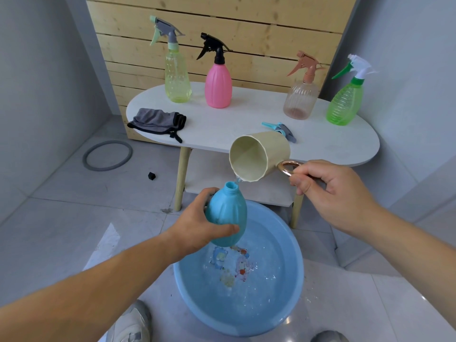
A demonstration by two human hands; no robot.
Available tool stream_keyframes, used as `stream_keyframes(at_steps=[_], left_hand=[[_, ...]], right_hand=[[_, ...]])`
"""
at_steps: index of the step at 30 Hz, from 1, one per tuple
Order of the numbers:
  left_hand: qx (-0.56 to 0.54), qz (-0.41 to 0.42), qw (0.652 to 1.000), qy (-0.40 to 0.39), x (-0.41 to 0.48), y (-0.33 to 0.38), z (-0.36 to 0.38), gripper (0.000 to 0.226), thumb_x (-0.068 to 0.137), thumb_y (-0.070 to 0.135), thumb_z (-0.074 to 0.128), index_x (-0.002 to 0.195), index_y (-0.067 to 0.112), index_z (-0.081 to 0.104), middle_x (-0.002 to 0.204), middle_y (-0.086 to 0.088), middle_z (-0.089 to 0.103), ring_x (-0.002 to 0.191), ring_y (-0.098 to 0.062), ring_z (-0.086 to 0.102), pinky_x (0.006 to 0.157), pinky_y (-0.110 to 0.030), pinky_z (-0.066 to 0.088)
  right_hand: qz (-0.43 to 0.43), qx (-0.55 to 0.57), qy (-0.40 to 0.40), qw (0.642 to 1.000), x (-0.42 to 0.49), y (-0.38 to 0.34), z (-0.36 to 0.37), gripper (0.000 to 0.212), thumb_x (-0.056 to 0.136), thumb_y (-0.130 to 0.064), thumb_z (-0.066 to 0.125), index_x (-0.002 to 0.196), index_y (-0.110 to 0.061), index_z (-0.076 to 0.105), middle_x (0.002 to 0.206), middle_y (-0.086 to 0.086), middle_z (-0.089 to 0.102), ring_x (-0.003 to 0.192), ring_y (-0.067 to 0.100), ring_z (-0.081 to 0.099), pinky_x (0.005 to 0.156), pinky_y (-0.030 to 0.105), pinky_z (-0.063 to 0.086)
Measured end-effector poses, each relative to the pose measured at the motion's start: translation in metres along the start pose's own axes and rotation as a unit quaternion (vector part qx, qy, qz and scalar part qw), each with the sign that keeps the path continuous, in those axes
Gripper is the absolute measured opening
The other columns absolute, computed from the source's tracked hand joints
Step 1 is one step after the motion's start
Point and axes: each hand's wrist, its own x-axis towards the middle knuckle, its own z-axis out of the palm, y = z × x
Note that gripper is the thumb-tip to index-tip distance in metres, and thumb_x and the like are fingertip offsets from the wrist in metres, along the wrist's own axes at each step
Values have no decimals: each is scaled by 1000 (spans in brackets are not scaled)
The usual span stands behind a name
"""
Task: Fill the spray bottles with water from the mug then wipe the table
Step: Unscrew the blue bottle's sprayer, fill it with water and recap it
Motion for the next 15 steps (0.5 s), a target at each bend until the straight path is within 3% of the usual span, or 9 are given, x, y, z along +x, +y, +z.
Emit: stream_keyframes(at_steps=[9, 15], left_hand=[[-4, -2, 1000, 1, 0, 0, 0, 77, 73, 12, 92, 134, 34, 50, 119, 3, 64, 107, -18, 68, 84, -42, 64], [-2, -2, 1000, 1, 0, 0, 0, 78, 73, 12, 92, 135, 33, 50, 120, 4, 64, 107, -17, 68, 84, -40, 64]], right_hand=[[-19, -27, 7, 999, 1, 1, 1, 17, 91, -30, 56, 78, -26, 65, 76, -14, 64, 82, 9, 58, 74, 15, 41], [-42, -42, 4, 998, 1, 6, 1, 28, 90, -42, 49, 78, -22, 66, 78, -13, 62, 82, 10, 56, 75, 20, 42]])
